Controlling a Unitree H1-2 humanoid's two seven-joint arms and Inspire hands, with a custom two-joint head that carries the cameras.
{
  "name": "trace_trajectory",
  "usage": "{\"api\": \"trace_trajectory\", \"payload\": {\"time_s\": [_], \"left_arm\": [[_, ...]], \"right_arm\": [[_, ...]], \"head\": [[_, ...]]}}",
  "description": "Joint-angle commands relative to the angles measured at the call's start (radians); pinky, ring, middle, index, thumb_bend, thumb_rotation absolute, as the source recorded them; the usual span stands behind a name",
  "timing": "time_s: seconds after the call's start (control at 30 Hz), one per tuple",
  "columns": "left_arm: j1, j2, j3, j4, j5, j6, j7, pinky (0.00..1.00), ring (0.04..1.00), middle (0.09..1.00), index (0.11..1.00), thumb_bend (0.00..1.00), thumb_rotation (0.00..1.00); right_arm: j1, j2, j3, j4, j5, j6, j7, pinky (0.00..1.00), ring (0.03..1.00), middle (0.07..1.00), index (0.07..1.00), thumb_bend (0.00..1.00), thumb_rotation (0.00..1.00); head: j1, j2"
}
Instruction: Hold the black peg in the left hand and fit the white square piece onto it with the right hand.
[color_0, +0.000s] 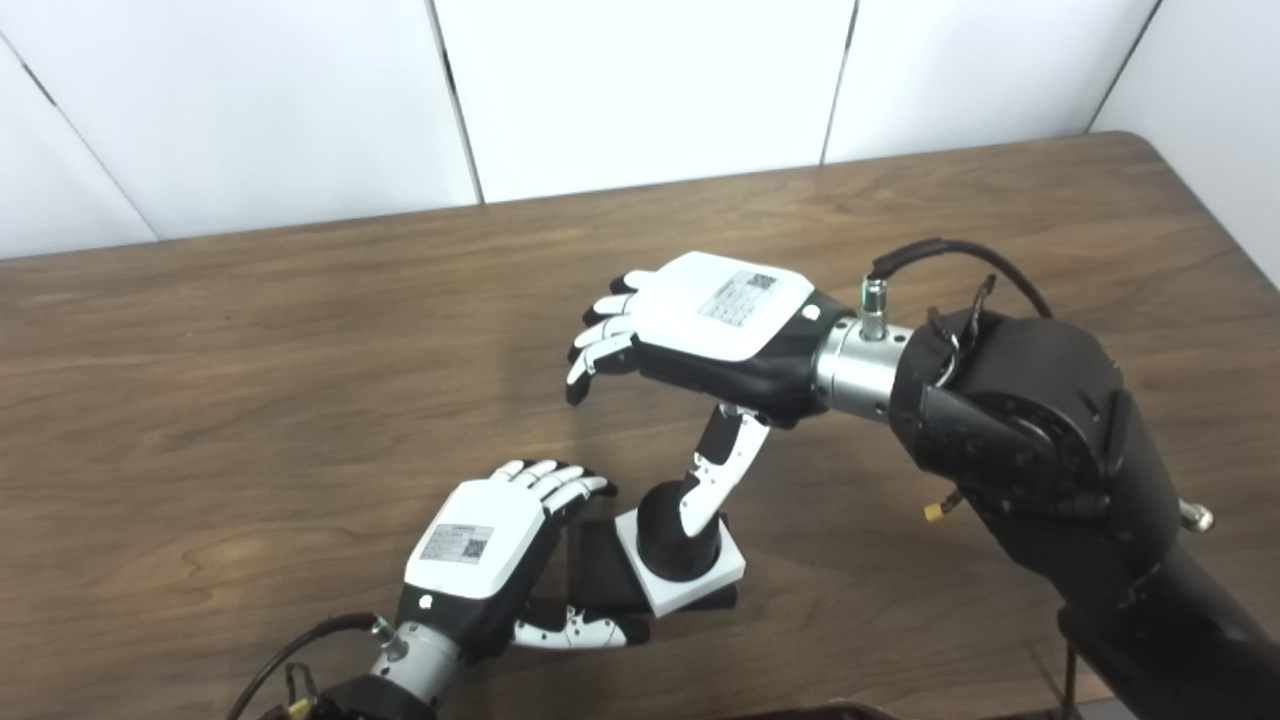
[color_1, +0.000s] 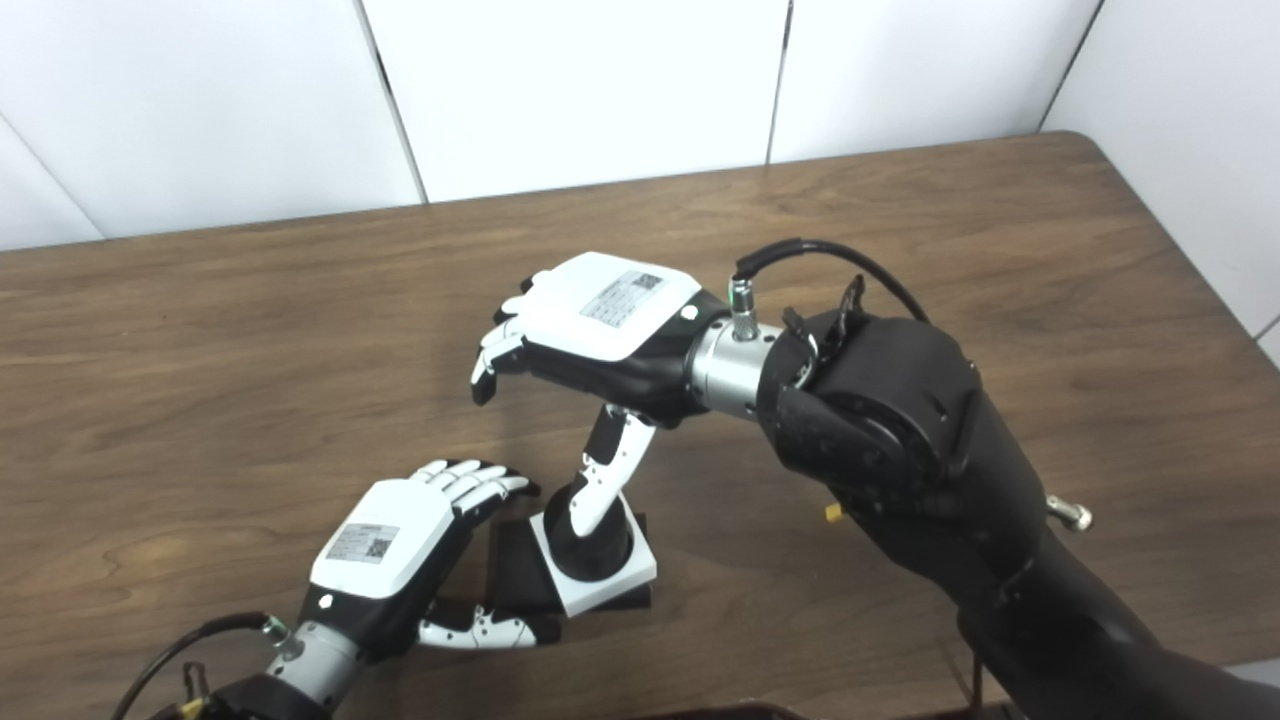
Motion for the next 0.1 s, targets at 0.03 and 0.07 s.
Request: {"api": "trace_trajectory", "payload": {"time_s": [0.03, 0.07], "left_arm": [[-0.020, 0.014, 0.029, -0.058, -0.021, 0.035, -0.098, 0.92, 0.894, 0.884, 0.828, 0.95, 0.59], [-0.025, 0.015, 0.035, -0.072, -0.018, 0.036, -0.116, 0.93, 0.898, 0.885, 0.831, 0.94, 0.57]], "right_arm": [[-0.030, -0.007, -0.019, -0.027, -0.003, 0.036, 0.067, 0.98, 0.936, 0.869, 0.767, 1.00, 0.51], [-0.030, -0.007, -0.019, -0.027, -0.004, 0.036, 0.067, 0.98, 0.936, 0.867, 0.769, 1.00, 0.51]], "head": [[-0.001, 0.001], [-0.001, 0.001]]}}
